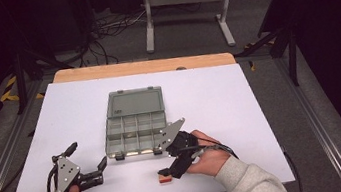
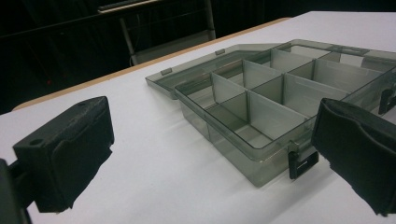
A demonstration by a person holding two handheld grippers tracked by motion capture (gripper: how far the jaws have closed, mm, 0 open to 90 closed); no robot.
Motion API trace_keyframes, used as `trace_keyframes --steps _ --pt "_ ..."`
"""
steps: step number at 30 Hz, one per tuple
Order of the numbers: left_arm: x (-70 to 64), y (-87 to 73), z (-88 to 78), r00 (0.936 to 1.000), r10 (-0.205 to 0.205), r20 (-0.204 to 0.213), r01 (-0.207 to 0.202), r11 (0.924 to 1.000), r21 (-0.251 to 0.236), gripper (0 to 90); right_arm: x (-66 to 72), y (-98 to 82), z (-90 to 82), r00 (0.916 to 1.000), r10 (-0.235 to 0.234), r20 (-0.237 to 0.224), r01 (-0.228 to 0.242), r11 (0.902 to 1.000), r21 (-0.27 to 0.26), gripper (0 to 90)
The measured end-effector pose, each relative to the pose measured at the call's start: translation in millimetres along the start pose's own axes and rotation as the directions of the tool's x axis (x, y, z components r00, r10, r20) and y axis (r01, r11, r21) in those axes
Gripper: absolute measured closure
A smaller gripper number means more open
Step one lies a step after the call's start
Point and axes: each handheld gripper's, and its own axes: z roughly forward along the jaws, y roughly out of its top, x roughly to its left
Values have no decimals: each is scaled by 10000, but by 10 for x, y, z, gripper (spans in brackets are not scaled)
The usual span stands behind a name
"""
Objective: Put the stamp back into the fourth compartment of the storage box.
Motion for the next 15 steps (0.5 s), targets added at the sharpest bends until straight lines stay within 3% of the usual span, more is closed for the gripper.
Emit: trace_keyframes --steps 15 --pt "1 0 -1 10000 -6 2 6 10000 4 3 36 35 153 9990 -102 -436 152 9930 1173 203"
